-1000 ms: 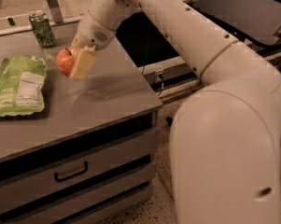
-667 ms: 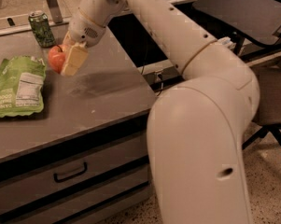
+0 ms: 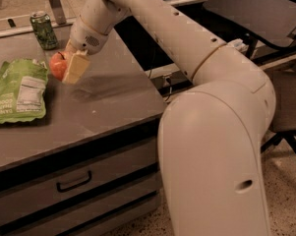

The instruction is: Move apple near green rice chip bag

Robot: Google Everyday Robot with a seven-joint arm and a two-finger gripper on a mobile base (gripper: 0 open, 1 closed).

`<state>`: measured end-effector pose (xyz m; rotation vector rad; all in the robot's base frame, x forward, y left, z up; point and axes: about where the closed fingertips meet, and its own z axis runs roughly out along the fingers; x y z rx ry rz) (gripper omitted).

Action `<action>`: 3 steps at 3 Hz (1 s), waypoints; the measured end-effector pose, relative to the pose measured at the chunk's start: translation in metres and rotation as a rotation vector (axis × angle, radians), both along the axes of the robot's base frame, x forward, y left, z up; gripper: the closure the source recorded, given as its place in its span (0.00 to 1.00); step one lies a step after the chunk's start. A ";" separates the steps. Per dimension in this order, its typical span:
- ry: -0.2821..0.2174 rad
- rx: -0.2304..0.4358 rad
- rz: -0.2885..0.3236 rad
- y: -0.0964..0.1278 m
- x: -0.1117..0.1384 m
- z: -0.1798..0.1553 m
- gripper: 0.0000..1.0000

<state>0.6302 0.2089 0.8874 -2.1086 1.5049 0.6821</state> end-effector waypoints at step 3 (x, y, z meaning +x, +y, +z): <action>0.022 -0.008 0.002 0.005 -0.009 -0.024 0.37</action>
Offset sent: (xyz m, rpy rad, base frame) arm -0.0064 0.0007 -0.0163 -0.0047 0.0132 -0.0031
